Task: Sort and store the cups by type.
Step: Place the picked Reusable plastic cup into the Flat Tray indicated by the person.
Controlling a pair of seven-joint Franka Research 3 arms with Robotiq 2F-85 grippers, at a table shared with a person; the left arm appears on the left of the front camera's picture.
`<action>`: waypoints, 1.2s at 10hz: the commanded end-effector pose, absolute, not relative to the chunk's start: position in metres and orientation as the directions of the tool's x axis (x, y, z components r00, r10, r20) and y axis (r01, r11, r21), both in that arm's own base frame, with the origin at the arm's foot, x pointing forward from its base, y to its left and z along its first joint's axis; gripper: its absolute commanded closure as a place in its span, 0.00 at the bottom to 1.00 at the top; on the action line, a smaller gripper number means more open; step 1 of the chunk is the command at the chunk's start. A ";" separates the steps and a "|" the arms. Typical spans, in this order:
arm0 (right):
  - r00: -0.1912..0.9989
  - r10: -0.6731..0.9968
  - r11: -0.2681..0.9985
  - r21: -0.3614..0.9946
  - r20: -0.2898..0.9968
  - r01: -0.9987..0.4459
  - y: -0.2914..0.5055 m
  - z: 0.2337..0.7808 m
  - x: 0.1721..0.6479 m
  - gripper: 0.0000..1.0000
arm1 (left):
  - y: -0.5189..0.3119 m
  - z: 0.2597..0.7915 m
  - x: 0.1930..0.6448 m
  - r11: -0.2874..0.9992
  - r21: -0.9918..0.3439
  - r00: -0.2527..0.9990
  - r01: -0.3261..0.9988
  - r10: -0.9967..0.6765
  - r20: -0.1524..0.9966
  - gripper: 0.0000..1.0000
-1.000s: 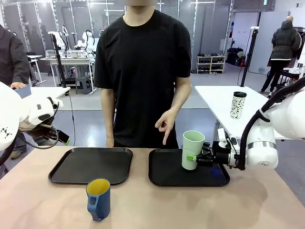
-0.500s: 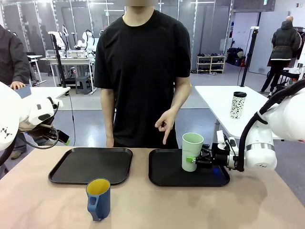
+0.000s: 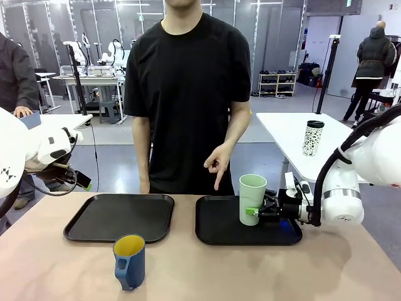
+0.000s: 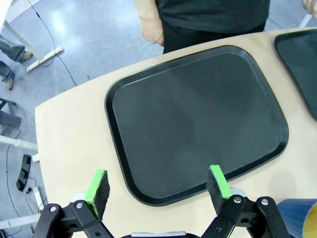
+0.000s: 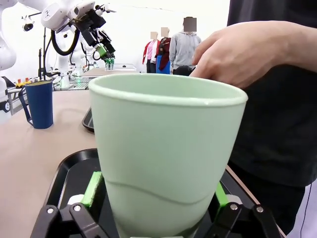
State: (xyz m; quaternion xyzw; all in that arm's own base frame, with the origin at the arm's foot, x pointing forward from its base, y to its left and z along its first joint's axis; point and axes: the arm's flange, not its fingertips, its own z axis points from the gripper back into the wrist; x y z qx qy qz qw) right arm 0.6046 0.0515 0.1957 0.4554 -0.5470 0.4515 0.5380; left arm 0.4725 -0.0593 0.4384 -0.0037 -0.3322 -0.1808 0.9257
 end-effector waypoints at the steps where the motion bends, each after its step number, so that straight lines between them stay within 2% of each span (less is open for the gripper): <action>1: 0.008 0.003 0.189 0.007 1.000 -0.982 0.052 0.197 0.609 0.00 | -0.059 0.439 0.473 0.936 0.114 0.714 0.332 -0.329 0.619 0.00; 5: 0.032 0.023 0.198 0.027 0.999 -0.980 0.039 0.199 0.602 0.00 | -0.059 0.439 0.473 0.936 0.114 0.714 0.332 -0.329 0.619 0.00; 12: 0.071 0.067 0.292 0.049 0.995 -0.955 -0.029 0.217 0.572 0.00 | -0.059 0.439 0.473 0.936 0.114 0.714 0.332 -0.329 0.619 0.00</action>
